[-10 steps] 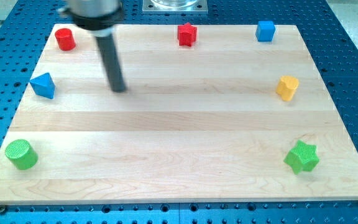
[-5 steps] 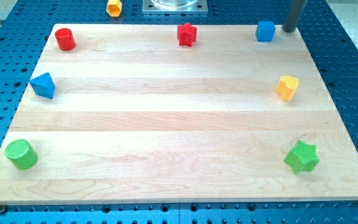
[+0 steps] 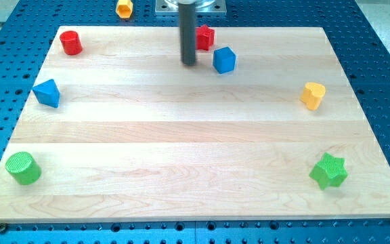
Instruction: Push the blue cube to the bottom right side of the triangle
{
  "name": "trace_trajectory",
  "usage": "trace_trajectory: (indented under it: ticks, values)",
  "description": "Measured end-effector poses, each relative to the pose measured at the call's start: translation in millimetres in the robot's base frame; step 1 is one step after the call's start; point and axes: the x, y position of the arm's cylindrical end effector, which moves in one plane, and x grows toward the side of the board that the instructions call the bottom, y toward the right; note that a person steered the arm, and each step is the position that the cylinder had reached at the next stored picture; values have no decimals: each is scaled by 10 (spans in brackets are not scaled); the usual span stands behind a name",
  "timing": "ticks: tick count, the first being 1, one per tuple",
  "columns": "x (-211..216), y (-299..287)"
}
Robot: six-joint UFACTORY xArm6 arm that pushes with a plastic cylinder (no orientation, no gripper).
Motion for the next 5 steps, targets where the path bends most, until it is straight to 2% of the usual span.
trace_trajectory:
  ticks: [1, 2, 3, 4, 5]
  values:
    - [40, 478]
    - [431, 955]
    - [341, 1256]
    - [454, 1834]
    - [647, 2122]
